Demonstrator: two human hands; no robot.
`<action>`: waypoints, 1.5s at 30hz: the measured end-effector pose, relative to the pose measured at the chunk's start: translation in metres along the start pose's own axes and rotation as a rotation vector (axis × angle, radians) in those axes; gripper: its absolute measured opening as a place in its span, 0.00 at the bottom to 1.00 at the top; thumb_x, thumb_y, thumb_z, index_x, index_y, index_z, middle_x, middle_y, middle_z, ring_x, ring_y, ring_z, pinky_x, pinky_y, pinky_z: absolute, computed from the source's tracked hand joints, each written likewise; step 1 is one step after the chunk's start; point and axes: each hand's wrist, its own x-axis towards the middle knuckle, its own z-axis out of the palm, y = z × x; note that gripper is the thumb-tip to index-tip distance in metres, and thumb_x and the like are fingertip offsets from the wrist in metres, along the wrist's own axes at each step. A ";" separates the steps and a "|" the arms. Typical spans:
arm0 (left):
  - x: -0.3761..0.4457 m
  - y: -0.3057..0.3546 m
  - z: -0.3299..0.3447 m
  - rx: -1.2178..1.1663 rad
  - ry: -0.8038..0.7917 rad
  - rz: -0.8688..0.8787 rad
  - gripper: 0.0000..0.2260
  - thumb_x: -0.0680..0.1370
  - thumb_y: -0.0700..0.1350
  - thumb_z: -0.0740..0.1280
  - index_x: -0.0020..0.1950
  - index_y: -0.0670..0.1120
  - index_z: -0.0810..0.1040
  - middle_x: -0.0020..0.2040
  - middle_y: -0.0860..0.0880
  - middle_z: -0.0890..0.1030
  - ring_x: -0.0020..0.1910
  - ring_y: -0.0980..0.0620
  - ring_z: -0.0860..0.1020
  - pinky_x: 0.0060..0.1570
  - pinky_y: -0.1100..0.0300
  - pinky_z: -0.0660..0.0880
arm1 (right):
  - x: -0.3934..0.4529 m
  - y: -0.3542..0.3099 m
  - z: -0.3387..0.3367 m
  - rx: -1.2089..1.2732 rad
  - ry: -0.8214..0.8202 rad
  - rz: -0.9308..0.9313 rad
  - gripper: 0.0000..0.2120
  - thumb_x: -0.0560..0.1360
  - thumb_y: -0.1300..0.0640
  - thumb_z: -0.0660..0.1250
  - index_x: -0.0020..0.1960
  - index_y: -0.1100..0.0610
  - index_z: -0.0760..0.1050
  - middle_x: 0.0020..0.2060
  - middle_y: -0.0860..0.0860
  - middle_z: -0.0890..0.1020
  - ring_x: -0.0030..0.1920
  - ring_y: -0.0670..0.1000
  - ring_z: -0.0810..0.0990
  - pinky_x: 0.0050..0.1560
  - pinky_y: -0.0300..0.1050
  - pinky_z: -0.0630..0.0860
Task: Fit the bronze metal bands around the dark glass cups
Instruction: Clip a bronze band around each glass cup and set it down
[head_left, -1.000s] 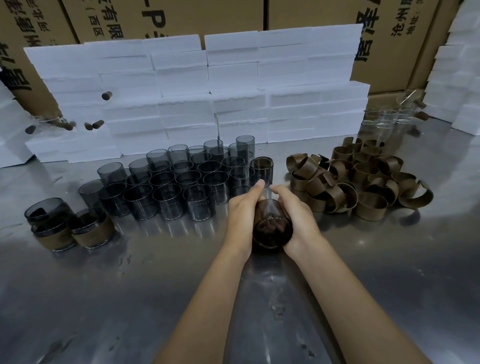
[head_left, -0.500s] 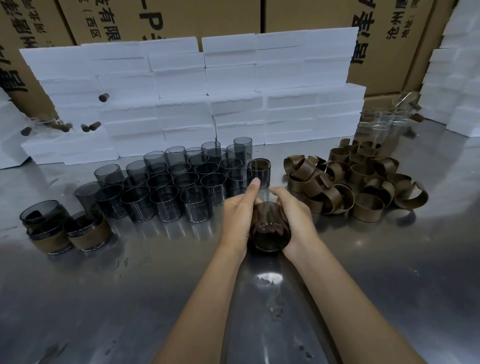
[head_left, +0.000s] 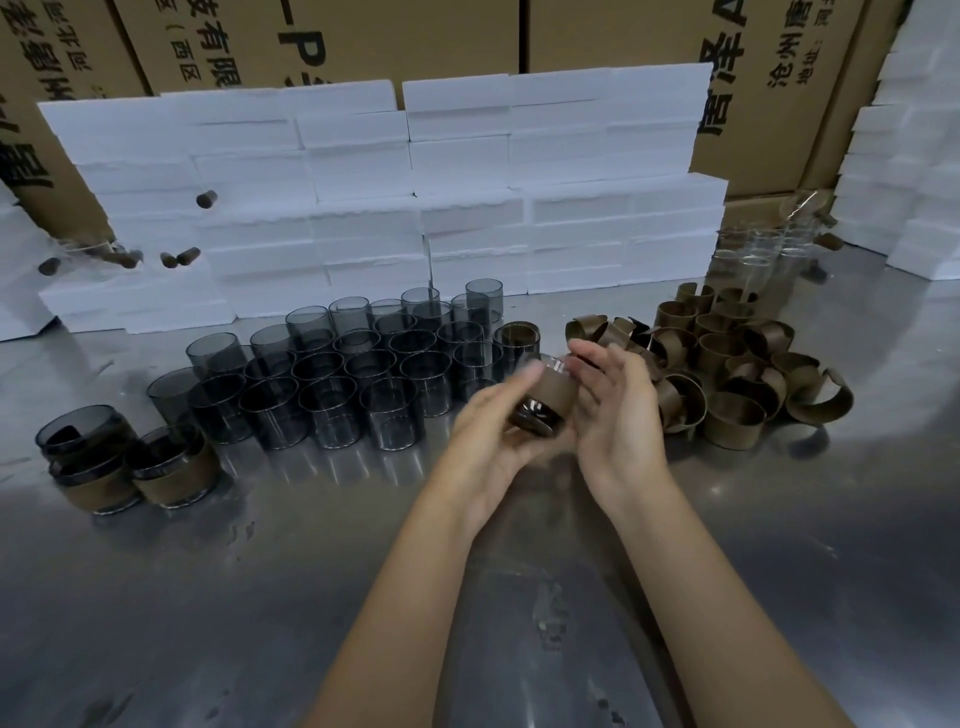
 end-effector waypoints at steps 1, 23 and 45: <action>0.000 0.004 -0.002 -0.130 -0.023 -0.015 0.26 0.75 0.50 0.75 0.67 0.38 0.76 0.63 0.34 0.81 0.60 0.40 0.82 0.50 0.50 0.84 | -0.002 0.000 0.001 0.004 -0.047 0.037 0.16 0.82 0.53 0.57 0.58 0.58 0.81 0.48 0.53 0.82 0.48 0.49 0.79 0.53 0.42 0.75; 0.011 0.005 -0.014 0.102 0.172 0.197 0.24 0.84 0.60 0.59 0.65 0.41 0.79 0.53 0.39 0.86 0.44 0.45 0.86 0.36 0.57 0.83 | -0.003 0.017 0.004 -0.350 -0.317 0.032 0.18 0.73 0.46 0.67 0.59 0.50 0.82 0.58 0.54 0.85 0.59 0.51 0.82 0.61 0.51 0.73; 0.004 0.004 -0.014 0.416 0.220 0.329 0.16 0.74 0.54 0.77 0.59 0.50 0.83 0.53 0.51 0.87 0.55 0.55 0.84 0.57 0.56 0.80 | -0.005 0.019 0.004 -0.318 -0.229 -0.036 0.22 0.69 0.54 0.74 0.63 0.52 0.81 0.55 0.53 0.86 0.58 0.53 0.84 0.57 0.50 0.79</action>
